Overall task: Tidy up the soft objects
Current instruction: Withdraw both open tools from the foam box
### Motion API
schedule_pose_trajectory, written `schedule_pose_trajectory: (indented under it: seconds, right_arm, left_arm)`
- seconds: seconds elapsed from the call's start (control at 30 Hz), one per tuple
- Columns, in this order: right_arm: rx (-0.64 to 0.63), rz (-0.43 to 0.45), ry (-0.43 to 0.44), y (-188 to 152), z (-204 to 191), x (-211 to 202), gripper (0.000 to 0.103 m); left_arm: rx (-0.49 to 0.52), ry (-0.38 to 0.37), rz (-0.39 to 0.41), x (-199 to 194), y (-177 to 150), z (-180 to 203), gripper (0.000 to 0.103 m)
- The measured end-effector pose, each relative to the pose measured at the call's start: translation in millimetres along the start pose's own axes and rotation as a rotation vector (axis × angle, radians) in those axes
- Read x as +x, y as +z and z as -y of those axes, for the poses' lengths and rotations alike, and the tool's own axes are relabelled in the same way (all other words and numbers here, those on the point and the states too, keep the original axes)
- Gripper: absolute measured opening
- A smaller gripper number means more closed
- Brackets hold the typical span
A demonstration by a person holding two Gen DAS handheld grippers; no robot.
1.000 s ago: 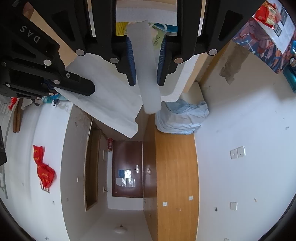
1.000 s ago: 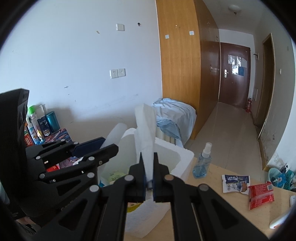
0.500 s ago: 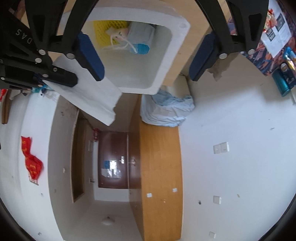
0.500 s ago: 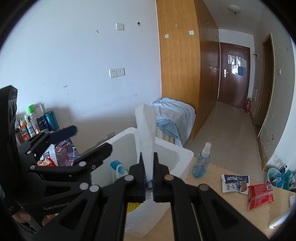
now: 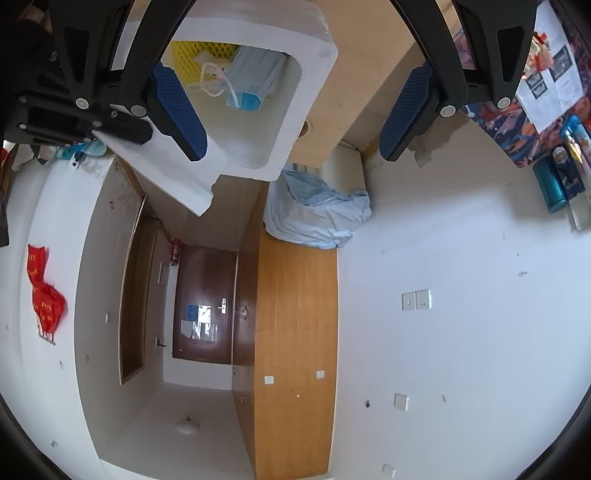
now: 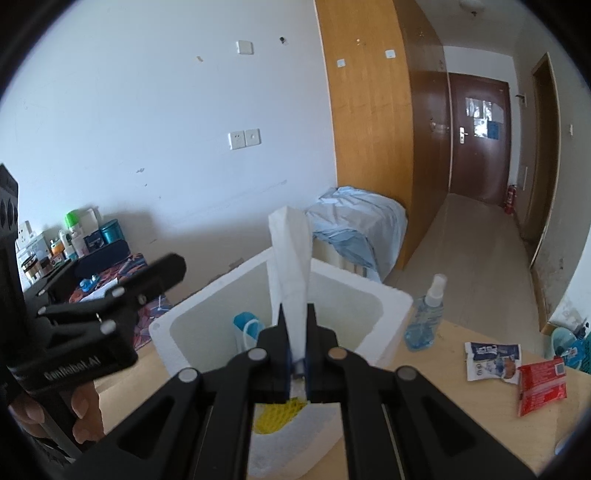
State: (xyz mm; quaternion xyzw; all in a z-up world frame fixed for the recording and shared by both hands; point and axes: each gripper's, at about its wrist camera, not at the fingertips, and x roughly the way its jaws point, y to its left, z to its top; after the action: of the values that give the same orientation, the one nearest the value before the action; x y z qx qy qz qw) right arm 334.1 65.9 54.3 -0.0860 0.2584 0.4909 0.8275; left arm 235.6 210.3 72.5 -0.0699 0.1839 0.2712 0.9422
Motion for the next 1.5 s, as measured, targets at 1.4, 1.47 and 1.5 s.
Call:
schedule_pose_trajectory:
  seconds: [1.4,1.47,1.5]
  right_arm:
    - [0.031,0.083,-0.09,-6,-9,-63,0.103]
    - [0.026,0.088,-0.092,-8,-14,-72,0.103]
    - [0.023,0.091,-0.092,-9,-16,-76,0.103]
  left_arm:
    - [-0.005,-0.042,0.101,-84,4,-2,0.096]
    - [-0.003,-0.045,0.105,-93,4,-2,0.096]
    - [-0.001,-0.047,0.107,-99,2,-2,0.096]
